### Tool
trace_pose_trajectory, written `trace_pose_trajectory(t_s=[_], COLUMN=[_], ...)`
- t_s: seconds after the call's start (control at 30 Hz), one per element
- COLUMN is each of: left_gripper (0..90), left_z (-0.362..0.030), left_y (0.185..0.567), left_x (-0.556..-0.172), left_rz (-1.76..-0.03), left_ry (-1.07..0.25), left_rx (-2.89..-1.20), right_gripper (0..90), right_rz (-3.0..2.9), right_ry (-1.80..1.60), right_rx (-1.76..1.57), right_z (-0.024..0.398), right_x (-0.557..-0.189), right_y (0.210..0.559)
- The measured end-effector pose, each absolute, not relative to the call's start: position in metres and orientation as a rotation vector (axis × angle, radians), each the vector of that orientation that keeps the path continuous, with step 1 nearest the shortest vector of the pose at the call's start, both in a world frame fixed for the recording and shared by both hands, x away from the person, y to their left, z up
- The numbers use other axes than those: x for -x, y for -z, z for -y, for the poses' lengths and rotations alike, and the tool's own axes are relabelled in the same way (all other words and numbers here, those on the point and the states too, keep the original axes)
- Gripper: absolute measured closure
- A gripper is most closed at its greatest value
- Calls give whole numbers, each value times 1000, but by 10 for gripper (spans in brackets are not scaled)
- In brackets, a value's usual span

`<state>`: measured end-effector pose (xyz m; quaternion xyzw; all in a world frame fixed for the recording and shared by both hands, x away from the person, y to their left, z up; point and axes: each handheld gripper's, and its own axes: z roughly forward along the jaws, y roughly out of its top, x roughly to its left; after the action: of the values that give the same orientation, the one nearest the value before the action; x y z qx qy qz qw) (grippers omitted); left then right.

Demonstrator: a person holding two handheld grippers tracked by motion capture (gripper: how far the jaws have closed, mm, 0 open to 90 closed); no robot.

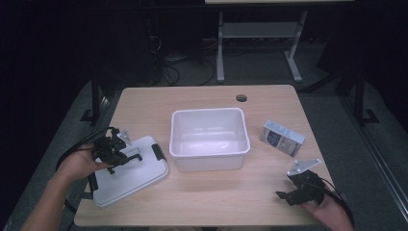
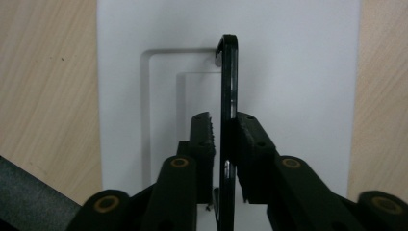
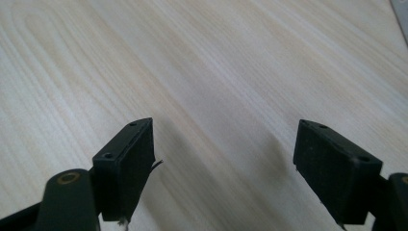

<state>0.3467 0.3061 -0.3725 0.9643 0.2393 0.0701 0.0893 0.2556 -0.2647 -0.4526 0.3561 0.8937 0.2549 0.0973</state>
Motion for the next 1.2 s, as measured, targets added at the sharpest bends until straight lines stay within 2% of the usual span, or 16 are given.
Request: trace_pose_trajectory(t_s=[0.53, 1.2], left_gripper=[543, 445], left_z=[-309, -314], left_y=[366, 357], left_x=[-341, -335], left_rz=[-730, -753], left_ry=[-190, -206], left_rx=[-2807, -2743], right_gripper=[220, 183], right_rz=[-2785, -2829], right_ry=[-641, -518], right_rx=[-957, -825], right_z=[264, 259], right_x=[-266, -279], right_y=[425, 396])
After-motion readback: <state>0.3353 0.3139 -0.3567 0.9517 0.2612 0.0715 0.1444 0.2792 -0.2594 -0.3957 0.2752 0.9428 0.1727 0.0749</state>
